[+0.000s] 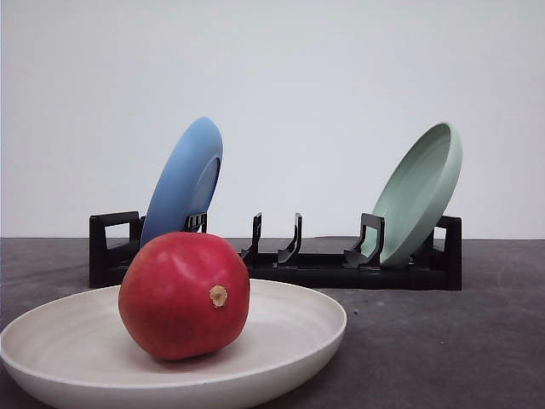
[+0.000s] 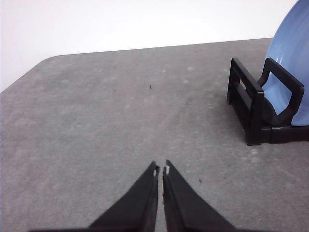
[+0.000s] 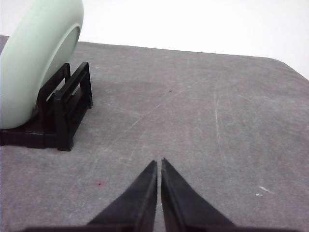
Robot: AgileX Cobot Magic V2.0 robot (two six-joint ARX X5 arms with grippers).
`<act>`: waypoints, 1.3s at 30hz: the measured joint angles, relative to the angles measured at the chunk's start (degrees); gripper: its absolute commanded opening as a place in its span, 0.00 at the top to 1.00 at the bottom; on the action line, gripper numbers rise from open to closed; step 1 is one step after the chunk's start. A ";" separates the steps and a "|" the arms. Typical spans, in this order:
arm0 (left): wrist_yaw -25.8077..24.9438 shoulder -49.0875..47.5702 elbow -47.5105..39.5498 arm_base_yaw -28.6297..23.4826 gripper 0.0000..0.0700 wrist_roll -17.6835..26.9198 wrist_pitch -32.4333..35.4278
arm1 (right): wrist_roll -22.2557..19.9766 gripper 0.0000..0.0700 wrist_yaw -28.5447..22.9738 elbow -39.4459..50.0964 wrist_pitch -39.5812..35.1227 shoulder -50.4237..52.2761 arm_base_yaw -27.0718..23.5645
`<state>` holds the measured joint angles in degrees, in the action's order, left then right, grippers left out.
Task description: Place pomegranate in white plate
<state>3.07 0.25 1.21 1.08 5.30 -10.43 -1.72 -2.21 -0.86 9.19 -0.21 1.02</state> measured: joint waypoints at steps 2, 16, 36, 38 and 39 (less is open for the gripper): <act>0.00 0.00 0.00 0.00 1.00 0.00 -0.01 | 0.00 0.99 0.01 0.00 0.01 0.00 0.00; 0.00 0.00 0.00 0.00 1.00 0.00 -0.01 | 0.00 0.99 0.01 0.00 0.02 0.00 0.00; 0.00 0.00 0.00 0.00 1.00 0.00 -0.01 | 0.00 0.99 0.00 0.00 0.00 0.00 0.00; 0.00 0.00 0.00 0.00 1.00 0.00 -0.01 | 0.00 0.99 0.01 0.00 0.01 0.00 0.00; 0.00 0.00 0.00 0.00 1.00 0.00 -0.01 | 0.00 0.99 0.01 0.00 0.01 0.00 0.00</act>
<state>3.07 0.25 1.21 1.08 5.30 -10.44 -1.72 -2.20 -0.86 9.20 -0.21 1.02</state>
